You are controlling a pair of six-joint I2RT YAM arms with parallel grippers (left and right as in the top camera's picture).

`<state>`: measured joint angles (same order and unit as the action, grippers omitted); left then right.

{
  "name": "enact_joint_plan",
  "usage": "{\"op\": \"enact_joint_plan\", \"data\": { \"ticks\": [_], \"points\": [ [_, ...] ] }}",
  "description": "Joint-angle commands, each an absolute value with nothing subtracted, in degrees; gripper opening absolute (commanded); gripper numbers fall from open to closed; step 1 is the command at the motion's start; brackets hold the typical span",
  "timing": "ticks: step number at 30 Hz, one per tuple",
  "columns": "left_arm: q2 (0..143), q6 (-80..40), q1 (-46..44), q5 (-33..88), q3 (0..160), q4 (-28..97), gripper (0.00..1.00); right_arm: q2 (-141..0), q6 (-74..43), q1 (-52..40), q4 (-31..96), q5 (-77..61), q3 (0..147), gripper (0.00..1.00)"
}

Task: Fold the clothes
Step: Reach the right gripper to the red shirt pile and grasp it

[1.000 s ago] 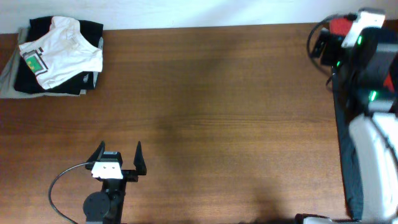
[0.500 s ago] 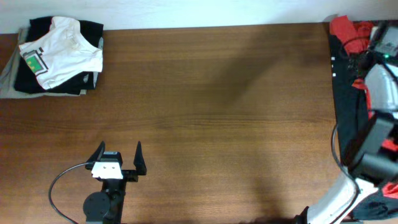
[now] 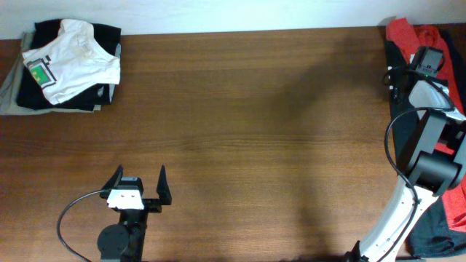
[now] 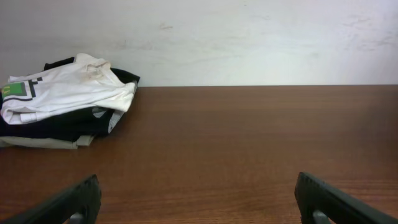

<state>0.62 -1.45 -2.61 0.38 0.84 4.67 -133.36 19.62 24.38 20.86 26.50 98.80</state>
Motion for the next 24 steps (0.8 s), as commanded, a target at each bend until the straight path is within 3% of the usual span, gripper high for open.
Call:
{"op": "enact_joint_plan", "data": {
  "ticks": [1, 3, 6, 11, 18, 24],
  "points": [
    [0.3, -0.8, -2.9, 0.2, 0.5, 4.8, 0.99, -134.4, 19.3, 25.4, 20.7, 28.3, 99.8, 0.83],
    [0.3, -0.8, -2.9, 0.2, 0.5, 4.8, 0.99, -134.4, 19.3, 25.6, 20.7, 29.5, 99.8, 0.73],
    [0.3, -0.8, -2.9, 0.2, 0.5, 4.8, 0.99, -134.4, 19.3, 25.6, 20.8, 29.4, 99.8, 0.72],
    [0.3, -0.8, -2.9, 0.2, 0.5, 4.8, 0.99, -134.4, 19.3, 25.6, 21.9, 29.4, 99.8, 0.45],
    [0.3, -0.8, -2.9, 0.2, 0.5, 4.8, 0.99, -134.4, 19.3, 25.5, 22.8, 21.6, 99.8, 0.58],
    [0.3, -0.8, -2.9, 0.2, 0.5, 4.8, 0.99, -134.4, 22.0, 25.4, 21.6, 21.6, 99.8, 0.57]
  ]
}}
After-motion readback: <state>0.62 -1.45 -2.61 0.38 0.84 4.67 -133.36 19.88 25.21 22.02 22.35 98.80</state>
